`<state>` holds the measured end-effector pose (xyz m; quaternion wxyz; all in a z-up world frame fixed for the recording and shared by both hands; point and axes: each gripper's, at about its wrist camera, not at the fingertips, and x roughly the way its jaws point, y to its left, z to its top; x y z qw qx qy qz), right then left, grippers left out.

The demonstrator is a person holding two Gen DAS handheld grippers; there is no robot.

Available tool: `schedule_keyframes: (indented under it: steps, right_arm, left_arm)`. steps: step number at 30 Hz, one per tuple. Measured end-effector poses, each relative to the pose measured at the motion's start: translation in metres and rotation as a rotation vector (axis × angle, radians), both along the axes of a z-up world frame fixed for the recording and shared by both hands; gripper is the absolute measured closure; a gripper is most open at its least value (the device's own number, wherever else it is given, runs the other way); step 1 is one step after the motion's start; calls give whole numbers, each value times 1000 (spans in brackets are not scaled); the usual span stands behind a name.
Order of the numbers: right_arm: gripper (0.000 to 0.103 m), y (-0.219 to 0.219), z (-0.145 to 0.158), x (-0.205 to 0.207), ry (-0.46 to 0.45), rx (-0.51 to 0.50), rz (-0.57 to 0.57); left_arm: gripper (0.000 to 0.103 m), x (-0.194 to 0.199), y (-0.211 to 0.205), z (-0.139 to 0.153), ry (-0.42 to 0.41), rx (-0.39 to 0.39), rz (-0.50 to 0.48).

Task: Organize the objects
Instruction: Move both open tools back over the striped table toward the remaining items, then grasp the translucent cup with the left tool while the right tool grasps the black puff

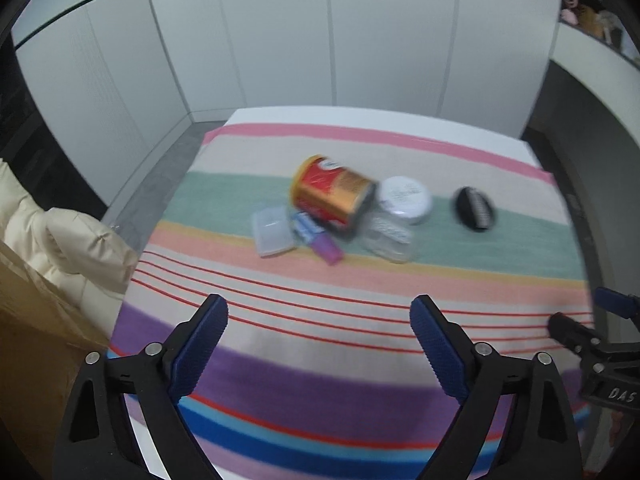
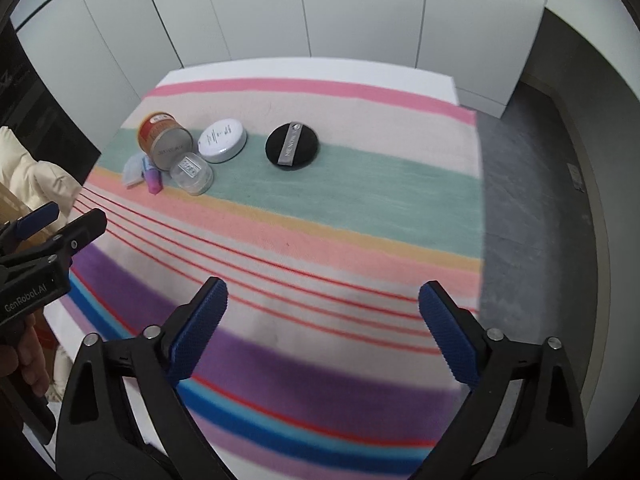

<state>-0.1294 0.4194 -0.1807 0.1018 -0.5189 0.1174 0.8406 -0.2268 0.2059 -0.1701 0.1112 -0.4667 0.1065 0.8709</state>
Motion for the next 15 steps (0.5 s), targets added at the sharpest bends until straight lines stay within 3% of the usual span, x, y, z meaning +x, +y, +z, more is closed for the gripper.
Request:
schedule_keyframes:
  steps: [9,15]
  right_arm:
    - [11,-2,-45,-62,-14,5,30]
    - [11,-11,-59,-99,-5,83,63]
  left_arm:
    - [16,-60,-31,-51,-54,-41,84]
    - [17,-88,-30,-68,-61,-9,101]
